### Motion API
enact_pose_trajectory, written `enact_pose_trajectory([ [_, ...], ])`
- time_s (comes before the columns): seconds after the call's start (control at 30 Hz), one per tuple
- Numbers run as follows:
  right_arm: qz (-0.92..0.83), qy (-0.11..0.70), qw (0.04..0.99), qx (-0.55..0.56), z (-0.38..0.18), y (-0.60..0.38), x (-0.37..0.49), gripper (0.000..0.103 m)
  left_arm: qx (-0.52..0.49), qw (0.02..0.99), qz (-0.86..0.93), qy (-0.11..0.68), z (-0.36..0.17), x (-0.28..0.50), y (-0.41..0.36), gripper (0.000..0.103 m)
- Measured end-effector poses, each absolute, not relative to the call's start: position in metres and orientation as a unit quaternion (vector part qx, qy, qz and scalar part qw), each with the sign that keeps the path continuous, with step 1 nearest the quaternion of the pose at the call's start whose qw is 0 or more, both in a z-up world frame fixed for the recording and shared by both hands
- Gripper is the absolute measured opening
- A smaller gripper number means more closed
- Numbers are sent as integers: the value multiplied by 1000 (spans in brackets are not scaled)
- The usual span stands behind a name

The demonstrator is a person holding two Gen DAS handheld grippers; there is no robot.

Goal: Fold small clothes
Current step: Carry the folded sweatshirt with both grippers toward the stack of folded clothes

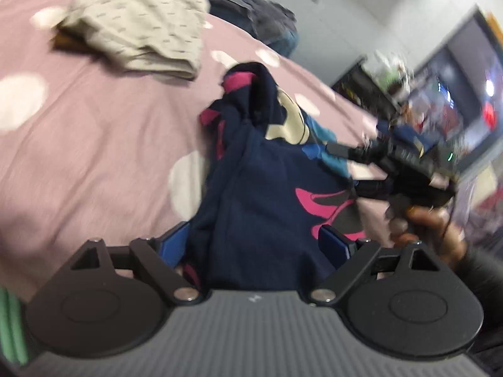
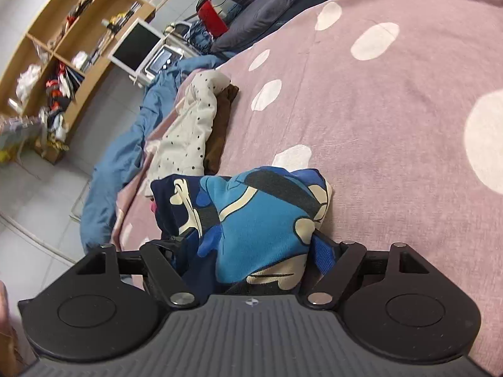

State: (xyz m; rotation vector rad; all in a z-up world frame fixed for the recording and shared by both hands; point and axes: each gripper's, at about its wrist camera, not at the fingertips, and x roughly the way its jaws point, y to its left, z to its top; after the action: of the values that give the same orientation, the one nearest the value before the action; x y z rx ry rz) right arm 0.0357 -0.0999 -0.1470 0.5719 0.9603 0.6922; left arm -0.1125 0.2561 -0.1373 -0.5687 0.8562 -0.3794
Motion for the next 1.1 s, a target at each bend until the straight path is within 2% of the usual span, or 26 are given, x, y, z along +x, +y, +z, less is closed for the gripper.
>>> enact_pose_trajectory([
  [0.1,327,443,796,252,-147,-101,31,103,-285,839,-172,430,-149,-117,266,87],
  [0.27,325,440,803,238,-147,-100,25,103,-332,827,-189,414,-152,-111,264,88],
  [0.33,328,436,805,231,-148,-99,26,103,-312,829,-192,423,-155,-104,252,92],
  [0.37,330,436,805,230,-149,-97,26,103,-311,830,-197,420,-156,-102,247,103],
  [0.47,331,435,807,224,-148,-89,30,103,-313,833,-188,417,-151,-98,239,102],
  [0.5,331,433,810,219,-147,-87,31,103,-314,834,-190,412,-146,-98,236,86],
  [0.57,319,425,819,217,-145,-84,29,103,-324,832,-193,408,-138,-100,229,70],
  [0.63,317,418,821,227,-146,-86,26,103,-309,833,-199,414,-142,-97,219,73],
  [0.67,317,417,821,229,-148,-87,25,103,-305,827,-189,433,-152,-94,216,70],
  [0.73,313,414,826,220,-148,-89,25,101,-351,823,-183,407,-162,-93,221,70],
  [0.77,312,412,828,218,-148,-90,24,90,-368,819,-178,402,-165,-92,225,65],
  [0.8,315,409,828,218,-147,-92,24,77,-374,819,-171,401,-166,-91,226,54],
  [0.83,316,406,829,218,-146,-93,23,71,-373,820,-163,403,-167,-90,227,48],
  [0.87,317,401,832,214,-144,-94,21,64,-369,822,-153,406,-167,-90,228,35],
  [0.9,317,394,837,207,-140,-94,18,59,-369,823,-145,406,-166,-92,229,30],
  [1.0,331,365,850,188,-122,-87,4,47,-379,825,-141,395,-165,-98,230,23],
  [1.1,350,347,850,184,-103,-80,0,44,-391,827,-135,381,-162,-102,230,21],
])
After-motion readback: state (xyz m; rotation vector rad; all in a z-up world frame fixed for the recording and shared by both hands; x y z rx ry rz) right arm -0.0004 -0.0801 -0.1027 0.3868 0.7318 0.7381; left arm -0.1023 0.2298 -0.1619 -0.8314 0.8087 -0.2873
